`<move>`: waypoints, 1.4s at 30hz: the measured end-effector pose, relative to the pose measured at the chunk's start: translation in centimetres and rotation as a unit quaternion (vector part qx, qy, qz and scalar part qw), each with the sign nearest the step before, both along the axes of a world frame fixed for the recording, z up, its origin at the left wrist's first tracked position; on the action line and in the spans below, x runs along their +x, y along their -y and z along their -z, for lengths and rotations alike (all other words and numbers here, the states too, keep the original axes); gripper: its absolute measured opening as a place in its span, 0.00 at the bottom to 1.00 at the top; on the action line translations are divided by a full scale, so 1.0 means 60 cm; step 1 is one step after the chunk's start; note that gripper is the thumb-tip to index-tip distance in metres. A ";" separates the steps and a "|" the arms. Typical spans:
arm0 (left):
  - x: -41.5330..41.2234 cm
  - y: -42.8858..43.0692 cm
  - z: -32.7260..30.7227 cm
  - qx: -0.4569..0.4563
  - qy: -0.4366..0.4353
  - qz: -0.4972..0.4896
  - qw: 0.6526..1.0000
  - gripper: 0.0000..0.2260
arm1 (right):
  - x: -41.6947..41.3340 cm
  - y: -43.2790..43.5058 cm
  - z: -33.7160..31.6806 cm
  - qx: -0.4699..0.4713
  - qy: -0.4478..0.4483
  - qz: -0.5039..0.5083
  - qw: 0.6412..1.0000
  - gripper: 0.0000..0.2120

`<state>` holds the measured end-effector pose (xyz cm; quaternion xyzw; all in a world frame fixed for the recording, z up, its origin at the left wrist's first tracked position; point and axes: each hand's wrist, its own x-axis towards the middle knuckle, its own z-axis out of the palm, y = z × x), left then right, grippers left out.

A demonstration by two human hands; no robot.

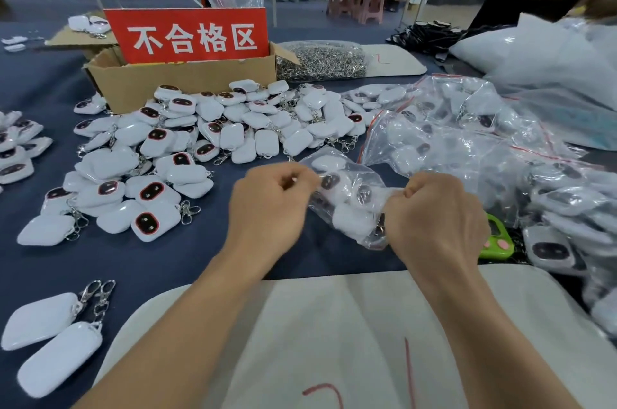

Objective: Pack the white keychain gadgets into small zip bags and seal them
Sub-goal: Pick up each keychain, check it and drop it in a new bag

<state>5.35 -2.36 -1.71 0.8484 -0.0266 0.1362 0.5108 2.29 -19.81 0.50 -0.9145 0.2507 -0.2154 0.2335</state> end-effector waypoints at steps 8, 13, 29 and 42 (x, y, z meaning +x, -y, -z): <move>0.006 0.002 0.003 0.185 0.042 0.193 0.963 0.26 | -0.007 -0.020 0.003 0.047 0.189 -0.135 0.972 0.13; 0.004 0.004 0.019 0.313 0.060 0.161 0.934 0.24 | -0.001 -0.020 0.026 0.000 -0.028 -0.240 0.970 0.14; 0.058 -0.137 0.012 0.366 -0.095 -0.120 0.918 0.31 | -0.005 -0.019 0.019 0.017 0.122 -0.176 0.977 0.11; 0.049 -0.116 0.016 0.109 0.048 -0.146 0.982 0.26 | -0.005 -0.047 0.032 0.065 -0.017 -0.331 0.941 0.17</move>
